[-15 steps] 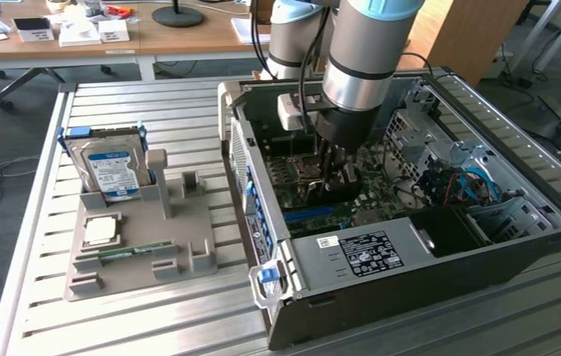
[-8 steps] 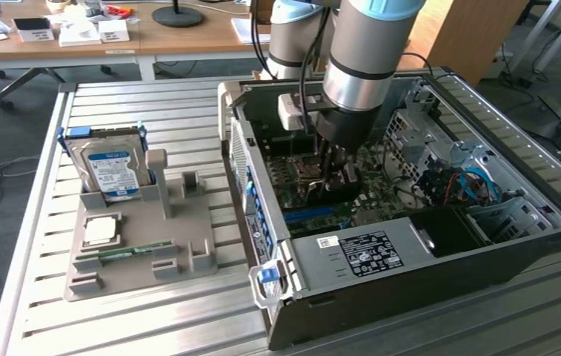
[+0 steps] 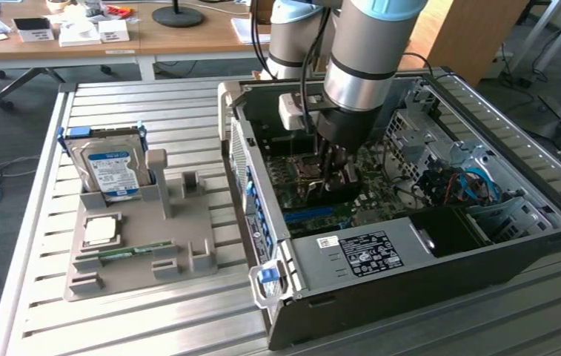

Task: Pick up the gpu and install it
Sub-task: 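Insert the gpu into the slot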

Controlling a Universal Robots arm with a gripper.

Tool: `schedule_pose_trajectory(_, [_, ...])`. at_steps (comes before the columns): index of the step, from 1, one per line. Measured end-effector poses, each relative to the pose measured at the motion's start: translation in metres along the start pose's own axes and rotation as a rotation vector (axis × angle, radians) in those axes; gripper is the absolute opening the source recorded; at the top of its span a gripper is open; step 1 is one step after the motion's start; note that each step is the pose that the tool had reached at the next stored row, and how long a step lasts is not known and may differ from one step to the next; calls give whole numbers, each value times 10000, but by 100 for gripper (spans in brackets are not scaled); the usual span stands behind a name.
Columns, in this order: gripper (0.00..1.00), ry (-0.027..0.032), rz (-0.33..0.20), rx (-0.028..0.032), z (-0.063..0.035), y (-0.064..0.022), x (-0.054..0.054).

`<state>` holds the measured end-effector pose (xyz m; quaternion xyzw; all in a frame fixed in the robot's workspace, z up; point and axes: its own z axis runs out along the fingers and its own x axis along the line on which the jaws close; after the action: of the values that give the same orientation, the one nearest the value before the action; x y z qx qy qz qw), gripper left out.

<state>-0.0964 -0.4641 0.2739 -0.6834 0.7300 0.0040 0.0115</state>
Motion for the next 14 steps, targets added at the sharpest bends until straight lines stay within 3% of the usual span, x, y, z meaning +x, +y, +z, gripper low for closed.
schedule_pose_trajectory(14, [27,-3,-1,-9,80,0,2])
